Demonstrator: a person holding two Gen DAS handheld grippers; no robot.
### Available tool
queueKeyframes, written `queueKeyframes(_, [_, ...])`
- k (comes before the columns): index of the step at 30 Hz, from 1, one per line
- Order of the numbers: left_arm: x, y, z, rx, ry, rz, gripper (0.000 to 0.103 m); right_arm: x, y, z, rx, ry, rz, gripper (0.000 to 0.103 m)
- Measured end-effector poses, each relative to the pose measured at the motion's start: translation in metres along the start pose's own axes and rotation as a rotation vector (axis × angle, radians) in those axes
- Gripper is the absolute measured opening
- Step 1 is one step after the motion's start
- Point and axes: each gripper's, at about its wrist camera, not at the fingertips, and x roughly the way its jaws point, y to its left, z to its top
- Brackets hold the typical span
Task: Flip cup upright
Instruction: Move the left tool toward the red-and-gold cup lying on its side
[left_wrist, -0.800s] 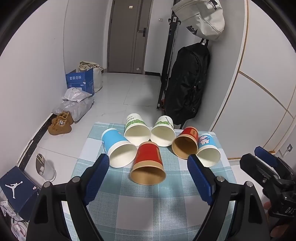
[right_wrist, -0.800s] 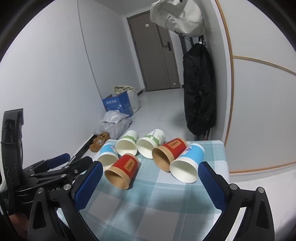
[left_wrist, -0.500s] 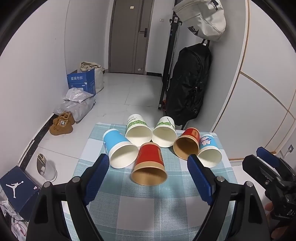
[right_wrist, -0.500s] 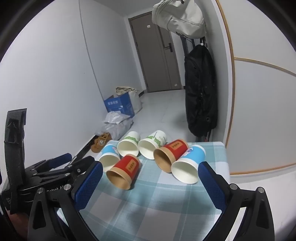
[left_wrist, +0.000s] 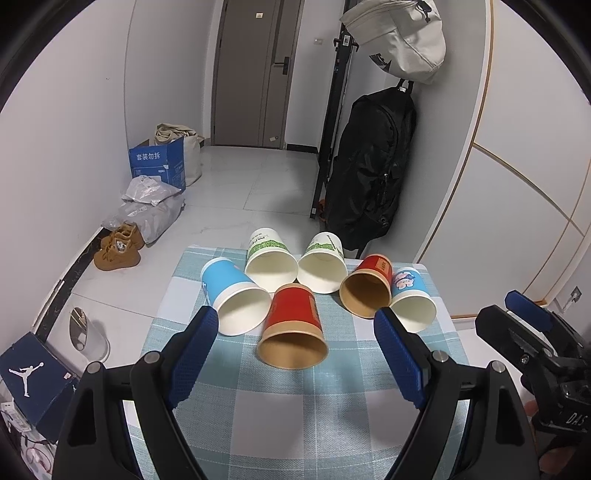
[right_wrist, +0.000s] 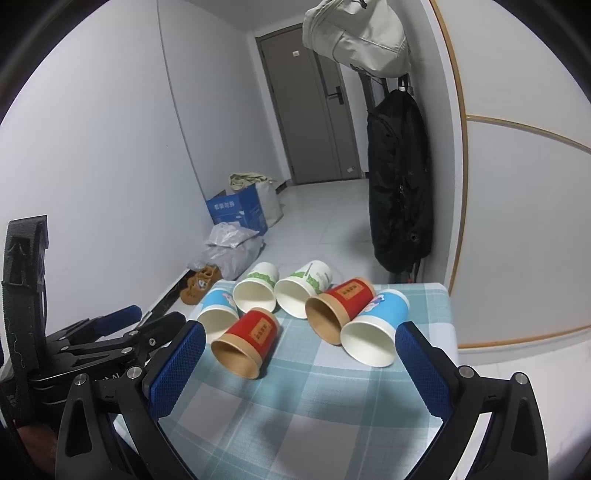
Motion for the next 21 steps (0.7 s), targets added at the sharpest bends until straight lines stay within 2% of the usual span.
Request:
queueKeyframes(3, [0.001, -0.002, 0.001, 0.028, 0.017, 0.031, 0.083, 0.000, 0.000, 0.000, -0.001, -0.001, 0.000, 0.103])
queueKeyframes(5, [0.000, -0.002, 0.000, 0.037, 0.000, 0.038, 0.083, 0.000, 0.000, 0.000, 0.000, -0.001, 0.000, 0.103])
queueKeyframes(8, [0.001, -0.002, 0.001, 0.051, 0.029, 0.057, 0.083, 0.000, 0.000, 0.000, 0.002, 0.000, 0.001, 0.103])
queueKeyframes(9, [0.001, -0.001, 0.001, 0.028, 0.025, 0.037, 0.083, 0.001, 0.000, 0.000, 0.001, 0.000, 0.000, 0.103])
queueKeyframes(13, [0.003, -0.001, 0.002, 0.028, 0.054, 0.034, 0.083, 0.000, -0.002, 0.000, 0.002, 0.002, -0.003, 0.103])
queueKeyframes(18, [0.011, 0.002, 0.006, -0.018, 0.104, -0.024, 0.083, -0.001, -0.005, 0.001, 0.011, 0.001, -0.008, 0.103])
queueKeyframes(21, [0.017, 0.004, 0.011, -0.016, 0.091, -0.051, 0.083, -0.001, -0.008, 0.001, 0.016, 0.005, -0.013, 0.103])
